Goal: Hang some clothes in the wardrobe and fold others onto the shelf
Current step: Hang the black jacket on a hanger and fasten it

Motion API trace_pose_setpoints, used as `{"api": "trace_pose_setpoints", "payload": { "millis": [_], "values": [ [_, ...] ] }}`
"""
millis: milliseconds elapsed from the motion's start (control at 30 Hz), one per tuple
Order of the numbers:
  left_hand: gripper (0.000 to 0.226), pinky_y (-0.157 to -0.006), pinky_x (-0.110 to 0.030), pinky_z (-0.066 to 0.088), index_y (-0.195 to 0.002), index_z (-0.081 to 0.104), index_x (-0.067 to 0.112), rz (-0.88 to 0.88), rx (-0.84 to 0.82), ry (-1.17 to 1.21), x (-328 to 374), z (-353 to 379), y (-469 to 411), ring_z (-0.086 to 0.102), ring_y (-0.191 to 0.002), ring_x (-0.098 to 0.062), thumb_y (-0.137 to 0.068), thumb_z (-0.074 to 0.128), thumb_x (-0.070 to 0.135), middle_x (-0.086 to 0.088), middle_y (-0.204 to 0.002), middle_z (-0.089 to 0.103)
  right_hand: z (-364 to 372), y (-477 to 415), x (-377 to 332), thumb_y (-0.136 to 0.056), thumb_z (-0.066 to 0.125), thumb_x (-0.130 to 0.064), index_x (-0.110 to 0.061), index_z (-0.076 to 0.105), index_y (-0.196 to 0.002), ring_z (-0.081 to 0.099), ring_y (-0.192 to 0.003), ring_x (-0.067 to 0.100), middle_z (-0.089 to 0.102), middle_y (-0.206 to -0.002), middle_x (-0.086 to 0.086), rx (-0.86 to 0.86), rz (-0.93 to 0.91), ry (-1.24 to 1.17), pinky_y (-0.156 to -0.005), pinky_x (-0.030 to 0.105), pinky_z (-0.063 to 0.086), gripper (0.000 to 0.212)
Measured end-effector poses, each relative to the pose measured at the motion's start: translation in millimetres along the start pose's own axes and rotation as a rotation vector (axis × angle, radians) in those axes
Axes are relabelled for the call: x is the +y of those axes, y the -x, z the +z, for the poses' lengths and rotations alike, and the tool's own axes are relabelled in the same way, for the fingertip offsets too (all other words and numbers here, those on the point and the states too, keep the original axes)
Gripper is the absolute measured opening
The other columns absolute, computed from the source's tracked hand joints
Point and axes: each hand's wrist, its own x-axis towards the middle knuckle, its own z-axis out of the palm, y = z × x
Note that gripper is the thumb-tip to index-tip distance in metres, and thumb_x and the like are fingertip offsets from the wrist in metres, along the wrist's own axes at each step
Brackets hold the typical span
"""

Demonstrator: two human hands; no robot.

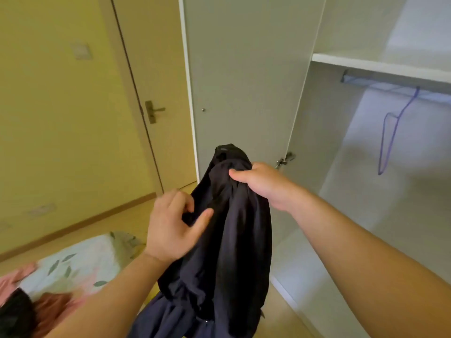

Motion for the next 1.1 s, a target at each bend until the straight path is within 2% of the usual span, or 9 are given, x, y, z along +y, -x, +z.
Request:
{"api": "trace_pose_setpoints", "payload": {
  "millis": [100, 233, 300, 433, 533, 700, 900, 1000, 1100],
  "values": [
    [0.055, -0.06, -0.027, 0.04, -0.085, 0.041, 0.03, -0.082, -0.56, -0.056, 7.0, 33.6, 50.0, 0.049, -0.071, -0.008, -0.073, 0.054, 0.083, 0.017, -0.078, 0.048, -35.2, 10.5, 4.4, -0.068, 0.07, -0.061, -0.016, 0.074, -0.099, 0.072, -0.098, 0.023, 0.077, -0.099, -0.001, 0.127, 0.025, -0.168, -0.102, 0.047, 0.05, 0.054],
    [0.093, -0.095, -0.034, 0.043, -0.137, 0.031, 0.026, -0.191, -0.974, -0.372, -1.3, 91.7, 77.5, 0.049, -0.121, -0.02, -0.069, 0.049, 0.087, 0.008, -0.13, 0.044, -68.6, 31.3, 5.7, -0.078, 0.07, -0.057, -0.015, 0.072, -0.106, 0.072, -0.099, 0.023, 0.076, -0.103, 0.001, 0.22, 0.009, -0.228, -0.103, 0.046, 0.05, 0.051],
    [0.089, -0.095, -0.037, 0.045, -0.141, 0.027, 0.018, -0.398, -0.985, -0.313, -6.7, 122.3, 77.4, 0.051, -0.123, -0.026, -0.079, 0.056, 0.075, -0.002, -0.132, 0.047, -81.3, 40.4, 9.2, -0.092, 0.066, -0.043, -0.012, 0.071, -0.11, 0.072, -0.099, 0.023, 0.076, -0.104, 0.003, 0.251, 0.001, -0.273, -0.102, 0.043, 0.051, 0.036],
    [0.034, -0.074, -0.035, 0.051, -0.125, 0.057, 0.007, -1.021, -0.856, 0.364, 0.7, 169.7, 59.3, 0.063, -0.088, -0.032, -0.101, 0.054, 0.03, -0.013, -0.1, 0.068, -103.6, 58.1, 15.7, -0.095, 0.064, -0.036, -0.013, 0.071, -0.108, 0.073, -0.095, 0.021, 0.077, -0.1, 0.002, 0.337, -0.019, -0.321, -0.098, 0.042, 0.053, 0.027],
    [0.022, -0.069, -0.038, 0.053, -0.12, 0.059, 0.018, -1.17, -0.725, 0.559, 14.6, 185.6, 38.9, 0.063, -0.093, -0.033, -0.104, 0.044, 0.024, -0.011, -0.105, 0.067, -123.5, 69.9, 25.2, -0.094, 0.064, -0.04, -0.016, 0.072, -0.103, 0.073, -0.094, 0.022, 0.077, -0.098, 0.001, 0.405, 0.004, -0.257, -0.097, 0.043, 0.054, 0.027],
    [0.021, -0.077, -0.046, 0.058, -0.112, 0.057, 0.021, -0.972, -0.689, 0.651, 45.2, 191.2, -33.1, 0.063, -0.099, -0.033, -0.101, 0.042, 0.011, -0.015, -0.111, 0.064, -164.0, 92.9, 50.5, -0.092, 0.067, -0.04, -0.018, 0.073, -0.101, 0.073, -0.094, 0.021, 0.077, -0.097, 0.0, 0.569, 0.063, -0.228, -0.096, 0.043, 0.055, 0.024],
    [0.023, -0.077, -0.036, 0.05, -0.115, 0.057, 0.02, -0.668, -0.65, 0.871, 97.1, 167.5, -129.9, 0.065, -0.092, -0.019, -0.093, 0.062, 0.012, -0.001, -0.101, 0.069, -211.9, 126.1, 84.2, -0.091, 0.07, -0.039, -0.015, 0.069, -0.098, 0.071, -0.092, 0.021, 0.074, -0.097, 0.001, 0.847, 0.138, -0.237, -0.088, 0.039, 0.057, 0.024],
    [0.052, -0.078, -0.049, 0.06, -0.12, 0.051, 0.012, -0.528, -0.766, 0.83, 107.1, 169.1, -151.1, 0.068, -0.103, -0.03, -0.076, 0.075, -0.003, -0.013, -0.113, 0.067, -225.7, 137.4, 101.2, -0.093, 0.068, -0.039, -0.01, 0.066, -0.099, 0.068, -0.09, 0.024, 0.07, -0.101, 0.006, 0.907, 0.208, -0.25, -0.085, 0.039, 0.056, 0.03],
    [0.036, -0.082, -0.053, 0.059, -0.103, 0.049, 0.02, -0.434, -0.748, 0.773, 124.6, 177.7, -159.0, 0.067, -0.099, -0.03, -0.083, 0.068, -0.003, -0.012, -0.107, 0.064, -234.4, 144.8, 121.9, -0.093, 0.066, -0.04, -0.011, 0.062, -0.093, 0.066, -0.089, 0.025, 0.067, -0.099, 0.008, 0.908, 0.287, -0.197, -0.082, 0.039, 0.054, 0.03]
  ]
}}
